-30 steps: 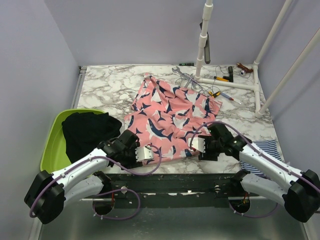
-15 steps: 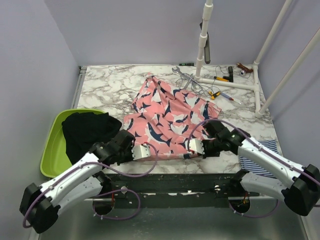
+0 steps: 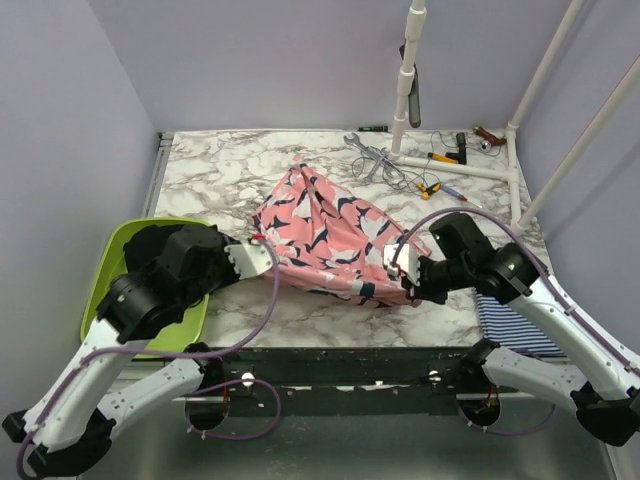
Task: Fold and stack the mixed laundry pile
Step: Fold the shorts at the center of the board.
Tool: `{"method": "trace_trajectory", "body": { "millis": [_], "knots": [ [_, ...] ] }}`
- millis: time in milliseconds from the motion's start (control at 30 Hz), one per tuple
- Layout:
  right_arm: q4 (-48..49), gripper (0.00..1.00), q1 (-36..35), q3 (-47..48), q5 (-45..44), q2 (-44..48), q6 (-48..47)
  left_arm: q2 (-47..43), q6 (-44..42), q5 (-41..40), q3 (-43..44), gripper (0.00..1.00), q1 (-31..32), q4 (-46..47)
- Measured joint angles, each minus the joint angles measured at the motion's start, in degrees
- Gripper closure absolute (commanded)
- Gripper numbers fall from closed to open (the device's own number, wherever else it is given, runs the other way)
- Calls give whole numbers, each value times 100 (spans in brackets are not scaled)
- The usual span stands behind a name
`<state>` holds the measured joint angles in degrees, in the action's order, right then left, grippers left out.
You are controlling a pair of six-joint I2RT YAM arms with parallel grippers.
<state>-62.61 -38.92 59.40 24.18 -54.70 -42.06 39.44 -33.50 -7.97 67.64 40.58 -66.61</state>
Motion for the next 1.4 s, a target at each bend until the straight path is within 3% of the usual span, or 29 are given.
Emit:
{"method": "trace_trajectory", "body": {
  "millis": [167,300,467,633,833,967,1033,1067,1100,1167,1200,1267,1400],
  "knots": [
    [260,99,-2,129,-940,-227,1165,1226,-673,-887,-42,100,-181,1279],
    [664,99,31,52,-2044,-479,1961,2527,-1163,-885,428,100,-608,2068],
    [1255,99,673,52,-2603,-887,2564,4323,-1648,-780,1397,100,-968,2983],
    [2229,99,1794,-79,-2736,-1405,3016,5978,-1945,-675,2590,100,-1064,3309],
    [2811,99,1991,-129,-2787,-2218,3176,7600,-2225,-704,4048,100,-1152,3414],
    [3211,99,2223,-129,-2780,-2804,3206,8170,-2380,-748,4481,100,-1176,3414],
    [3407,94,2378,-127,-2774,-3034,3211,8395,-2433,-750,4599,100,-1176,3386],
    [3493,87,2433,-127,-2774,-3121,3209,8502,-2450,-750,4660,98,-1176,3379],
    [3552,77,2463,-127,-2776,-3191,3215,8592,-2459,-750,4717,82,-1176,3362],
    [3628,48,2507,-120,-2881,-3348,3254,8736,-2509,-835,4813,44,-1178,3346],
    [3617,41,2540,-120,-2992,-3425,3303,8802,-2527,-922,4857,33,-1207,3355],
    [3606,31,2601,-109,-3209,-3593,3375,8867,-2518,-1093,4898,24,-1285,3434],
    [3595,32,2656,149,-3300,-3792,3742,8959,-2420,-1467,5071,22,-1534,3679]
  ]
}}
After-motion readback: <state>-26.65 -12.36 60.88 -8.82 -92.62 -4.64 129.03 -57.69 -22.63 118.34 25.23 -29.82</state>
